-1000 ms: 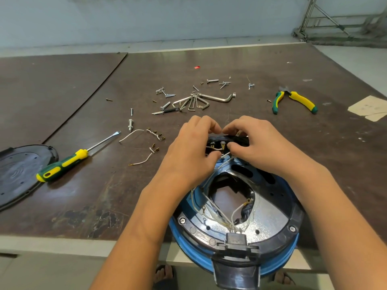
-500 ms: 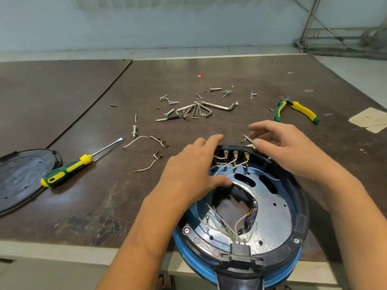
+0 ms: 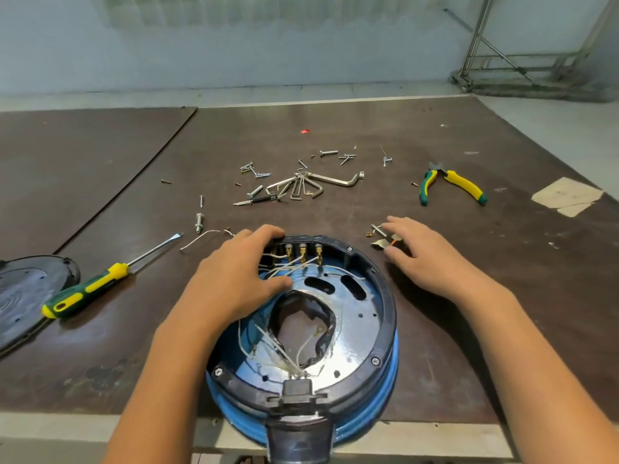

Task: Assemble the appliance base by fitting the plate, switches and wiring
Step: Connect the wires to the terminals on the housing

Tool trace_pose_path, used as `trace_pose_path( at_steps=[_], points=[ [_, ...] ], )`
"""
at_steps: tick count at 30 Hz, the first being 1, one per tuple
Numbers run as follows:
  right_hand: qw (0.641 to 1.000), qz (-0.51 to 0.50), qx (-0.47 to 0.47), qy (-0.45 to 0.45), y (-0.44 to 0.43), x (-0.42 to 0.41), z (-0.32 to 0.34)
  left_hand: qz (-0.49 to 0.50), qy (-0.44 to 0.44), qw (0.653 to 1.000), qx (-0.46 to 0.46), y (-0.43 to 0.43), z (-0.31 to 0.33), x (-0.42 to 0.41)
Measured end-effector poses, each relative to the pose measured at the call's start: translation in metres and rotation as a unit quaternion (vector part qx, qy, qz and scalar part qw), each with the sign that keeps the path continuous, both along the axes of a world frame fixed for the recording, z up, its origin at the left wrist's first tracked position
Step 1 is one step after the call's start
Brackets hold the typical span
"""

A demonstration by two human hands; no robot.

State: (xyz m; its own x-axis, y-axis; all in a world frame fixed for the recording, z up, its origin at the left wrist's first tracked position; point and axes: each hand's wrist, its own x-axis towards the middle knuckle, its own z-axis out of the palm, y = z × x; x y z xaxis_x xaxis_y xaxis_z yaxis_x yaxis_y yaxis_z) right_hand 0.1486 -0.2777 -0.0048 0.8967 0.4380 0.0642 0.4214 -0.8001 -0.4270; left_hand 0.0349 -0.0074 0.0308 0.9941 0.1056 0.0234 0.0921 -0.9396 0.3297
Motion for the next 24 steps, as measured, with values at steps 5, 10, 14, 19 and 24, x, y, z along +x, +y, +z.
trace_pose_path(
  at_steps=[5,10,14,19,24],
  points=[
    [0.993,0.033,-0.116,0.012,0.021,0.003,-0.005,0.006,-0.022,0.999,-0.046,-0.01,0.0,0.001],
    [0.992,0.016,-0.126,-0.005,0.017,0.003,-0.006,0.0,-0.069,0.994,-0.087,-0.021,0.001,0.001],
    [0.994,-0.001,-0.103,-0.02,0.017,0.005,-0.007,0.017,-0.101,0.992,-0.076,-0.025,0.002,0.003],
    [0.996,0.004,-0.084,-0.004,0.016,0.009,-0.009,0.031,-0.116,0.99,-0.071,-0.027,0.001,0.003],
    [0.997,0.024,-0.069,0.011,0.015,0.007,-0.008,0.042,-0.111,0.989,-0.088,-0.023,-0.001,0.005]
  ],
)
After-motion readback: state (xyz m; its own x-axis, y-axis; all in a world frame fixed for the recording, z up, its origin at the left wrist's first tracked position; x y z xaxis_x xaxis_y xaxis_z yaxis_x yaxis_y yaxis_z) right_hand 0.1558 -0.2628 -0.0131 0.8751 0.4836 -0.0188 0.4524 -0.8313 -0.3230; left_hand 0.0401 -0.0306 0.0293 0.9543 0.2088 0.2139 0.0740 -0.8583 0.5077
